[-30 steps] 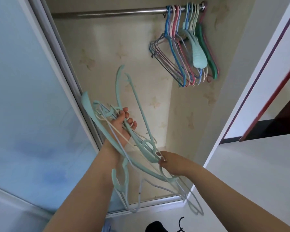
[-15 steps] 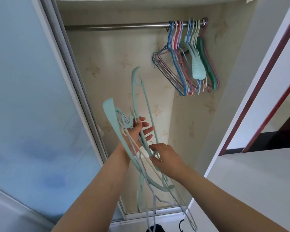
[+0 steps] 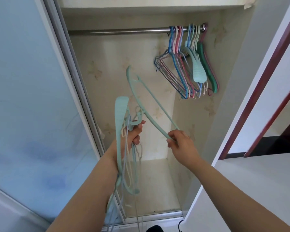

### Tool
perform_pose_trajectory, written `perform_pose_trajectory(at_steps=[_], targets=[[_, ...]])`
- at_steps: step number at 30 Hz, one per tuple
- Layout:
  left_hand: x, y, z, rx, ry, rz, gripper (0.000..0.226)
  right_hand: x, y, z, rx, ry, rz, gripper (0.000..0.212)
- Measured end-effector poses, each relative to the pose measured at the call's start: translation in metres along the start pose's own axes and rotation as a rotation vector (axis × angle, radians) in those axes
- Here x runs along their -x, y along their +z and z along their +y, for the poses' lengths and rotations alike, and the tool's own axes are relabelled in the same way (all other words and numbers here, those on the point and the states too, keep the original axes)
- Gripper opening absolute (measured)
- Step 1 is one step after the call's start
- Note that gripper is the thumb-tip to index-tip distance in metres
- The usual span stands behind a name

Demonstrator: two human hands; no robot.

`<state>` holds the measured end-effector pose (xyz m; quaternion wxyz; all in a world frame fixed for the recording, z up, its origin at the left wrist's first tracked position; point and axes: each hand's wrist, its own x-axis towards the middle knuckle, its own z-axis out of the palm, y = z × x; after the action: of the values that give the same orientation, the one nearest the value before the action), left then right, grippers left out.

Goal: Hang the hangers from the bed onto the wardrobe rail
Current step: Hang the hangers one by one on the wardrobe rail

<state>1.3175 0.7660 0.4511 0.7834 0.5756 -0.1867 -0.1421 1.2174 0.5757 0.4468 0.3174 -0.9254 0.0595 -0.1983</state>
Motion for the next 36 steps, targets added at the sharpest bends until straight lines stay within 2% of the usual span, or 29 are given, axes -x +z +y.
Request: perform_pose_trajectory(at_steps=[2, 4, 9, 13, 20, 23, 24, 26, 28, 34, 36], targets=[[0.000, -0.005, 0.003, 0.112, -0.046, -0.102, 0.059, -0.004, -0.007, 0.003, -0.026, 0.001, 0.005, 0.010], [0.002, -0.005, 0.009, 0.148, -0.092, -0.178, 0.076, -0.010, -0.014, 0.006, -0.049, 0.000, 0.011, 0.008], [0.006, -0.001, 0.021, 0.168, -0.191, -0.278, 0.060, -0.023, -0.032, 0.012, -0.085, -0.028, -0.013, 0.012], [0.004, -0.009, 0.023, 0.228, -0.285, -0.511, 0.081, -0.028, -0.041, 0.020, -0.040, -0.113, -0.029, 0.010], [0.010, -0.012, 0.037, 0.088, -0.415, -0.735, 0.079, -0.024, -0.047, 0.032, 0.132, -0.259, -0.042, 0.011], [0.008, -0.012, 0.039, 0.073, -0.321, -0.885, 0.096, -0.030, -0.055, 0.032, 0.202, -0.312, -0.021, 0.010], [0.007, -0.012, 0.039, 0.127, -0.295, -0.951, 0.093, -0.032, -0.058, 0.031, 0.230, -0.331, -0.013, 0.010], [0.008, -0.013, 0.037, 0.257, -0.273, -0.990, 0.066, -0.035, -0.064, 0.027, 0.270, -0.368, -0.005, 0.009], [0.016, -0.016, 0.040, 0.293, -0.346, -0.877, 0.059, -0.036, -0.067, 0.023, 0.291, -0.417, 0.005, 0.009], [0.019, -0.003, 0.032, 0.053, -0.330, -0.855, 0.036, -0.041, -0.063, 0.014, 0.454, -0.358, -0.017, 0.018], [0.023, 0.002, 0.036, 0.054, -0.287, -0.888, 0.035, -0.040, -0.057, 0.006, 0.534, -0.277, 0.096, 0.017]])
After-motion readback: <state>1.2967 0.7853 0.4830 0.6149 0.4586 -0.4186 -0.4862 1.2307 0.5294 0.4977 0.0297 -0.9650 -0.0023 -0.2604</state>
